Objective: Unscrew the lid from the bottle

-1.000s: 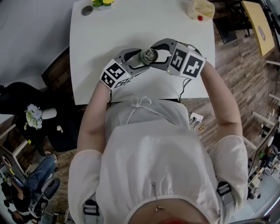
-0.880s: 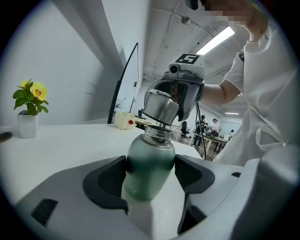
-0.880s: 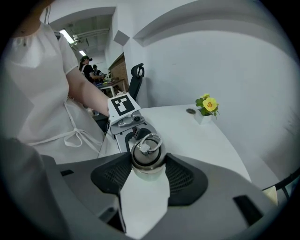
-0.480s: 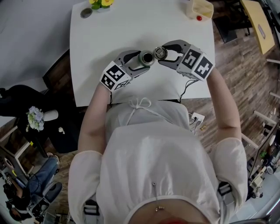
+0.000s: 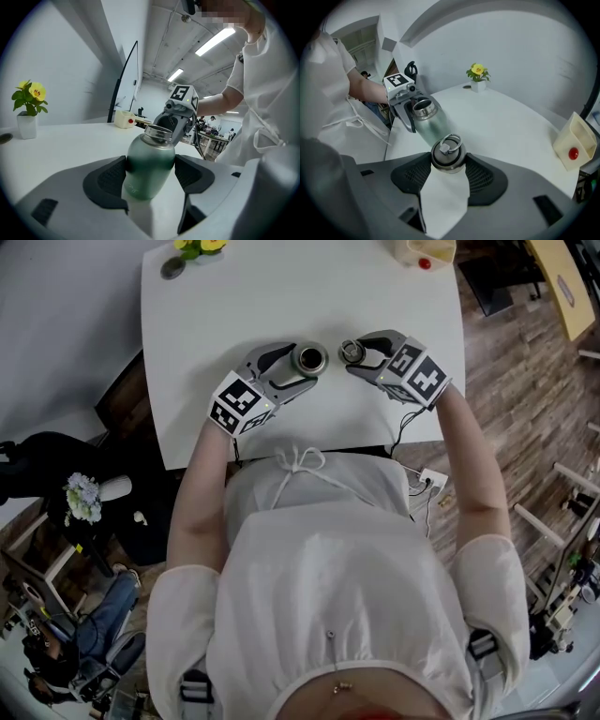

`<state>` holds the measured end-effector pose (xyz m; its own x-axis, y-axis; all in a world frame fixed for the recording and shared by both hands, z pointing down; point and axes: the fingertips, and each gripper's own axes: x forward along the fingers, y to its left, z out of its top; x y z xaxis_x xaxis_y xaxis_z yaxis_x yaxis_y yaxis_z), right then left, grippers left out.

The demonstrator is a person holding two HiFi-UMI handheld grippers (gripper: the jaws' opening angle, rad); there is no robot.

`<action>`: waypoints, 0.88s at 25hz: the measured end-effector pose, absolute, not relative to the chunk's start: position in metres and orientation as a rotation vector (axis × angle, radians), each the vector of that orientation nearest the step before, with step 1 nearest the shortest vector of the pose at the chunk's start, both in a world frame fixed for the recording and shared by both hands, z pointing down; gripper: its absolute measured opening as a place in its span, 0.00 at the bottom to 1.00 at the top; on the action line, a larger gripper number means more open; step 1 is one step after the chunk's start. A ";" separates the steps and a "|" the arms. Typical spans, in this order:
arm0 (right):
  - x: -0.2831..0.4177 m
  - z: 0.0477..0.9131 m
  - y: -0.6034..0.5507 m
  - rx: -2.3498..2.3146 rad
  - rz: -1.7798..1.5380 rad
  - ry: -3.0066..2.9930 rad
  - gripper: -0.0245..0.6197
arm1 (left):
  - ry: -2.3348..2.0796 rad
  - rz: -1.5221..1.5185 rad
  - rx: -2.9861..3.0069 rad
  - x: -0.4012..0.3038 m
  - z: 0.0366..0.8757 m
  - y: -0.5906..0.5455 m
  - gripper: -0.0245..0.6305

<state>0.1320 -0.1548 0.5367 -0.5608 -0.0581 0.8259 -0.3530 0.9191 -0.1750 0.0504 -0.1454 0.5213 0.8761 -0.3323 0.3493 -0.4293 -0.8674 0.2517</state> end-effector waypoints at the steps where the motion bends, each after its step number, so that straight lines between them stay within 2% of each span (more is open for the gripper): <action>1: 0.132 0.543 -0.151 0.292 0.423 -2.133 0.41 | -0.571 0.426 2.723 0.050 0.521 -0.146 0.55; 10: 0.138 0.589 -0.147 0.371 0.508 -2.071 0.41 | -0.582 0.434 2.725 0.051 0.521 -0.146 0.55; 19: 0.141 0.594 -0.147 0.468 0.630 -2.058 0.42 | -0.593 0.456 2.719 0.051 0.522 -0.146 0.55; 22: 0.146 0.592 -0.145 0.520 0.605 -2.048 0.48 | -0.614 0.450 2.700 0.051 0.522 -0.144 0.55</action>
<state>0.1456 -0.1451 0.5919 -0.4982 -0.1272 0.8577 -0.5729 0.7908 -0.2154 0.0508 -0.1443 0.5215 0.8569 -0.3563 0.3726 -0.4623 -0.8509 0.2496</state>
